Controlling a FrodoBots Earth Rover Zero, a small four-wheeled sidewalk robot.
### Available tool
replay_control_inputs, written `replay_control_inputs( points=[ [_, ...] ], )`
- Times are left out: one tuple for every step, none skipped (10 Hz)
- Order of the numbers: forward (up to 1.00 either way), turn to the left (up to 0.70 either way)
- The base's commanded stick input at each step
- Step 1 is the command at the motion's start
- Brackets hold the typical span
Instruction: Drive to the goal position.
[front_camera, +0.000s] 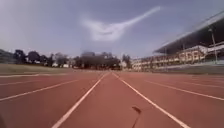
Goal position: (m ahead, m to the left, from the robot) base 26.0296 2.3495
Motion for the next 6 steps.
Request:
replay_control_inputs(
  points=[
    [0.70, 0.00],
    [0.70, 0.00],
    [0.70, 0.00],
    [0.70, 0.00],
    [0.70, 0.00],
    [0.70, 0.00]
  ],
)
